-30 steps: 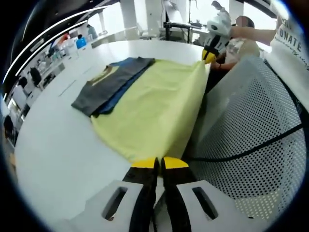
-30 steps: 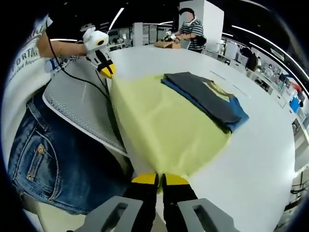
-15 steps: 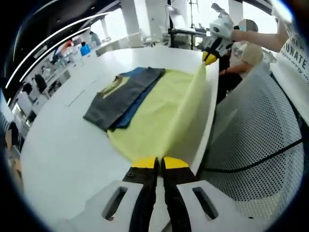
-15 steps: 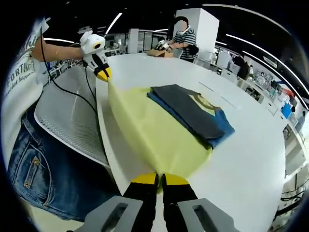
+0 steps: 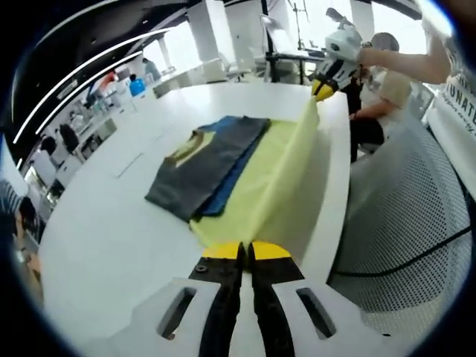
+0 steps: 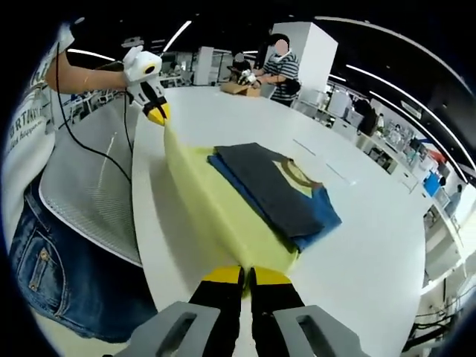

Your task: Fold the garment on the visible template until the final outline fits inside the template.

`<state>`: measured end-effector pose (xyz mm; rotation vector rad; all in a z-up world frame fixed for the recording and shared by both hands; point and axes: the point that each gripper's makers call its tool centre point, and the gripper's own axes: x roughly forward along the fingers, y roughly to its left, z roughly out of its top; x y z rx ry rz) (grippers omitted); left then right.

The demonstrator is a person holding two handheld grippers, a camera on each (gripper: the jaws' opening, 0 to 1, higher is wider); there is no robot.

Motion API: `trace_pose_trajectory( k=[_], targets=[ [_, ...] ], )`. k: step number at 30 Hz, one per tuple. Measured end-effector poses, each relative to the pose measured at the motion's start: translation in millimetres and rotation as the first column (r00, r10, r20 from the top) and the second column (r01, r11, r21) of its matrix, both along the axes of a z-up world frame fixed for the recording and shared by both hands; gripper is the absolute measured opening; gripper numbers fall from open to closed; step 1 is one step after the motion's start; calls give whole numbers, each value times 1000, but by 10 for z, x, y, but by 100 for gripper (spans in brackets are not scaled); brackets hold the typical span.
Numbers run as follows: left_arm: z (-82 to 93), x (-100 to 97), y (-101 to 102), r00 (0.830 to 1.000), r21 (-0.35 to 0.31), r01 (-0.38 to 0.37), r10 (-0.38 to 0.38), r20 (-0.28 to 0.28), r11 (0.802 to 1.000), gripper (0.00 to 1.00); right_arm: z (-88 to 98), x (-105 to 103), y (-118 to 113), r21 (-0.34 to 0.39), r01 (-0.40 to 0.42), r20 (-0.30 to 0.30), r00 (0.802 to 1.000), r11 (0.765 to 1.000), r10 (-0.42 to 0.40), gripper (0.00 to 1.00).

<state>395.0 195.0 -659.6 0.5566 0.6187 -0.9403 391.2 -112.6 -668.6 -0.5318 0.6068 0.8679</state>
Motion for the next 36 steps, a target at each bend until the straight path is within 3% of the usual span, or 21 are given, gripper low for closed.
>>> trace_pose_trajectory(
  k=[18, 36],
  targets=[
    [207, 402, -21, 999, -9, 11, -11, 44, 1000, 1, 232, 501, 13, -28, -21, 83, 996, 999, 23, 0],
    [374, 884, -54, 995, -10, 5, -4, 102, 1000, 1, 335, 959, -21, -26, 11, 128, 992, 1000, -7, 0]
  ],
)
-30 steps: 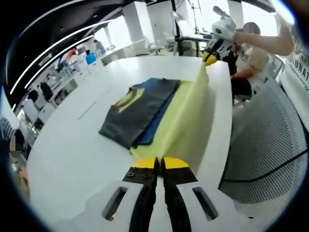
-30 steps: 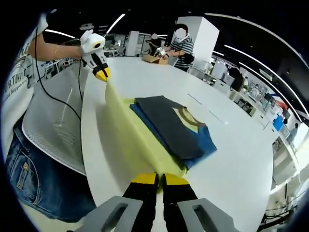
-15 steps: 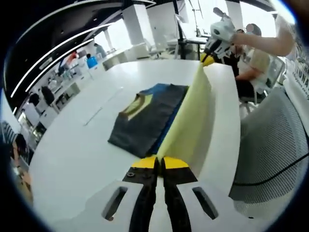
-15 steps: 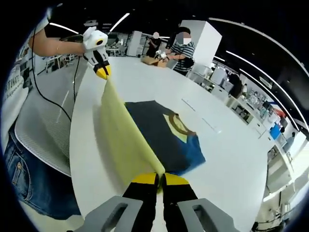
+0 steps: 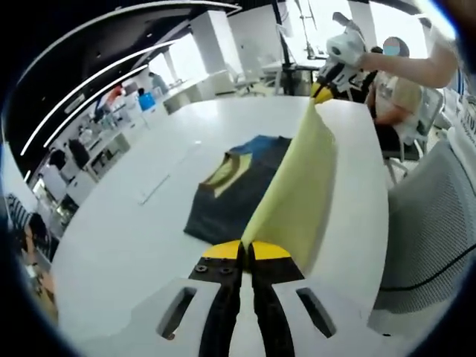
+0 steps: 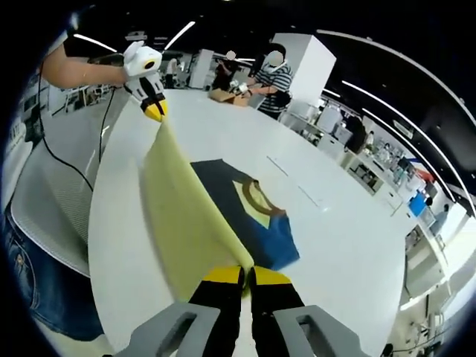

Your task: Fold the garment on the visible template until the final outline fits inside the template.

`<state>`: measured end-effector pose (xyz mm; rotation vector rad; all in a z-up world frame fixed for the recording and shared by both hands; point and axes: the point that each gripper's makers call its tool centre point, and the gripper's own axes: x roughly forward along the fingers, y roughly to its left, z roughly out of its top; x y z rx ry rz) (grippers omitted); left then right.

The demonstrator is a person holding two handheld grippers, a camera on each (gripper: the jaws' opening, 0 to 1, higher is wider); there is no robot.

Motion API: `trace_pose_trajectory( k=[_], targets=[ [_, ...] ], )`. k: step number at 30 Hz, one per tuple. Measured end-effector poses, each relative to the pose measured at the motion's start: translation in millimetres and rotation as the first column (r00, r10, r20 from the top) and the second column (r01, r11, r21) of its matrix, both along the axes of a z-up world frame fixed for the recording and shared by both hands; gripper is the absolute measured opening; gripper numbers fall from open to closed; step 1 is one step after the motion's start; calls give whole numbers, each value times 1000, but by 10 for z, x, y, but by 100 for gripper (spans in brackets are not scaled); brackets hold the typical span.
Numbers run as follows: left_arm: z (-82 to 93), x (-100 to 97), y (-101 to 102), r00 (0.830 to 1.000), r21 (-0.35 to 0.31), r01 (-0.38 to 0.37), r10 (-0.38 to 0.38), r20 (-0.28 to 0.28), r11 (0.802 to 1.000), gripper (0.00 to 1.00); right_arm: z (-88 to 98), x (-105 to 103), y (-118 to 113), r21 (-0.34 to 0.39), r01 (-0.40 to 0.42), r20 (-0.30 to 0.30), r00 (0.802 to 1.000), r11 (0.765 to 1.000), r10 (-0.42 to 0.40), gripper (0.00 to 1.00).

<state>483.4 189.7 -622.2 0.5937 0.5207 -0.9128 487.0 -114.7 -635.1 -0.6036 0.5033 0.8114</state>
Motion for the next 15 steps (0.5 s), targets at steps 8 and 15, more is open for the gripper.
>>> trace_pose_trajectory(
  k=[8, 15],
  targets=[
    [69, 241, -12, 1000, 7, 2, -2, 26, 1000, 0, 68, 207, -5, -3, 16, 25, 1000, 1000, -16, 0],
    [95, 463, 9, 999, 4, -14, 14, 47, 1000, 0, 126, 397, 5, 2, 19, 48, 999, 1000, -19, 0]
  ],
)
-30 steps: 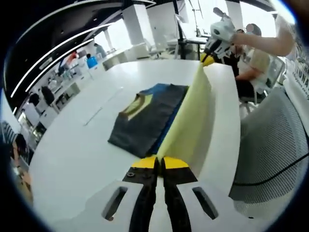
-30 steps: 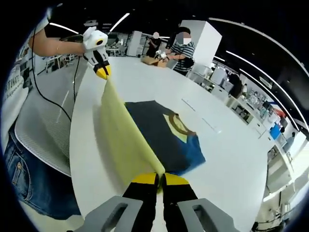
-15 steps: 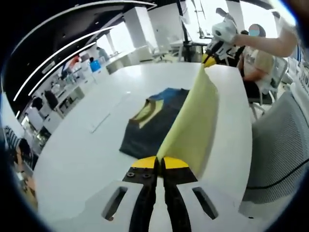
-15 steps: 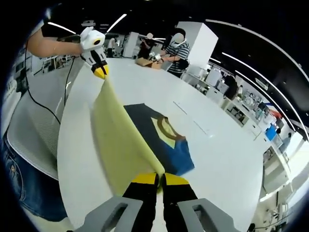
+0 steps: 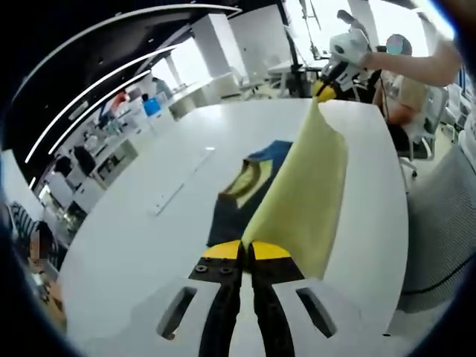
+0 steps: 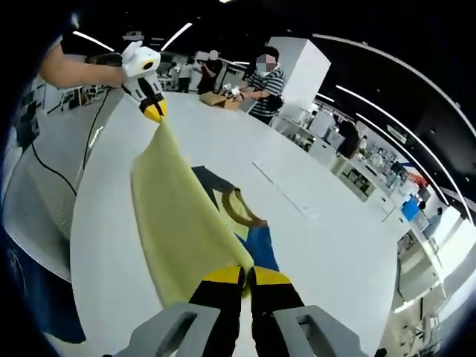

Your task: Fold the garment on the visible template until the final outline fits inside the template.

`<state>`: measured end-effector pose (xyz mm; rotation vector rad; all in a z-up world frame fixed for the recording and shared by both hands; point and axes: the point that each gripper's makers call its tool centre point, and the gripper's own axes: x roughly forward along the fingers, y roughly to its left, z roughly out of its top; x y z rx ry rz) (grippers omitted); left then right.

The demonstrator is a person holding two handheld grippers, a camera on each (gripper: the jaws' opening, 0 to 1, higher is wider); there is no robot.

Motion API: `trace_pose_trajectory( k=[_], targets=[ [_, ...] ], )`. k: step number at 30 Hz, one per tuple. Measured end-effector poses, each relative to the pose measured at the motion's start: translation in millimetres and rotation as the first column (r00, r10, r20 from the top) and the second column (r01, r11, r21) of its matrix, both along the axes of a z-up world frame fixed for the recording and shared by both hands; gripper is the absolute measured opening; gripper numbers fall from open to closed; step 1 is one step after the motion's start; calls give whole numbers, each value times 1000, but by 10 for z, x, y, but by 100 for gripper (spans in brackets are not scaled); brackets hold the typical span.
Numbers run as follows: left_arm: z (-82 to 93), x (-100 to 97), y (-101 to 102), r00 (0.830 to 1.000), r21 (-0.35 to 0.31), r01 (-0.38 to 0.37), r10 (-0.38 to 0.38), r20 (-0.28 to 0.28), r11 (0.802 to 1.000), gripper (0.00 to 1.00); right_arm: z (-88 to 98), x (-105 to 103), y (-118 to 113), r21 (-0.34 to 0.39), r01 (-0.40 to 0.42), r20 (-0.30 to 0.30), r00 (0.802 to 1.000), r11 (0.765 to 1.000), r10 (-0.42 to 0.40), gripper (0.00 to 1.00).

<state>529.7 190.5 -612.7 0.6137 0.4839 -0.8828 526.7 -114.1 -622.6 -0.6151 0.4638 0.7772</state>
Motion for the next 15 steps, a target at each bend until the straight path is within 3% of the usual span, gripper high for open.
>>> trace_pose_trajectory(
  k=[15],
  targets=[
    [-19, 472, -18, 999, 22, -11, 10, 34, 1000, 0, -17, 458, -20, 8, 67, 22, 998, 998, -67, 0]
  ],
)
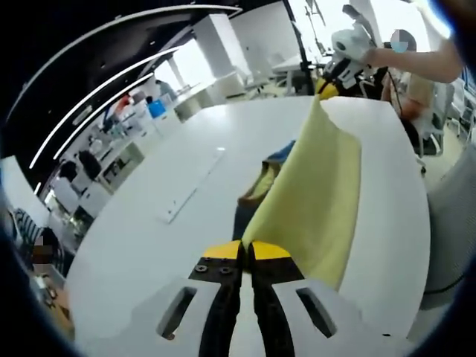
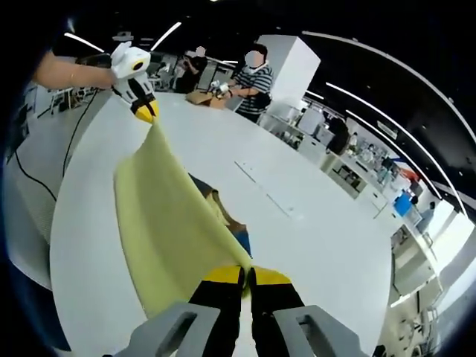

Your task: Fold the garment on the visible template until the final outline fits inside the template.

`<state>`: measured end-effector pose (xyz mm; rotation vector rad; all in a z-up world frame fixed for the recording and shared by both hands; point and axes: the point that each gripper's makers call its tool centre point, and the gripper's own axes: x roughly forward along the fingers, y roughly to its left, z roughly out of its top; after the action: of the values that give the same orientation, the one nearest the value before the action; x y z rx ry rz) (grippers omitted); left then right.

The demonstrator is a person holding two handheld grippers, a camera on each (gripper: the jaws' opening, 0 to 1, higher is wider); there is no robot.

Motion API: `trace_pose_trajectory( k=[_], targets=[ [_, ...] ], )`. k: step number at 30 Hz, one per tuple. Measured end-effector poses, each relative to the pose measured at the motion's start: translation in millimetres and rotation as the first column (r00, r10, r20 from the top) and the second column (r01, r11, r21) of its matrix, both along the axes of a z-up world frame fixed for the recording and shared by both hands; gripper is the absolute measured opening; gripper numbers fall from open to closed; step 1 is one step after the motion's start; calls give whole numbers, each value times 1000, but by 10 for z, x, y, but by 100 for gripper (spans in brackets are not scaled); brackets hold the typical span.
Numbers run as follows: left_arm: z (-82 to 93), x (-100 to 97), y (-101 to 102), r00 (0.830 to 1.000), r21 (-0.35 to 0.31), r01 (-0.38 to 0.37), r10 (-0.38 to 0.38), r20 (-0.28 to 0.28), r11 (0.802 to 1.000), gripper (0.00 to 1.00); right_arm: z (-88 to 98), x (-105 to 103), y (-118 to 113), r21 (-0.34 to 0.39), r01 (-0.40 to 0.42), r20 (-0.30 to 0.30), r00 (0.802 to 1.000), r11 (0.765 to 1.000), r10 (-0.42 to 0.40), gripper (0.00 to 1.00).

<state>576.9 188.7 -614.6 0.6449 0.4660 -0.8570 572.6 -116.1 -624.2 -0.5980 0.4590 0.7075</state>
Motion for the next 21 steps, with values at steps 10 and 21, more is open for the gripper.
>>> trace_pose_trajectory(
  k=[10, 21],
  targets=[
    [-26, 276, -26, 1000, 1, -25, 25, 10, 1000, 0, -92, 258, -7, -27, 56, 4, 998, 998, -56, 0],
    [-312, 552, -9, 997, 14, -66, 67, -34, 998, 0, -349, 545, -22, 31, 139, -54, 989, 990, -138, 0]
  ],
)
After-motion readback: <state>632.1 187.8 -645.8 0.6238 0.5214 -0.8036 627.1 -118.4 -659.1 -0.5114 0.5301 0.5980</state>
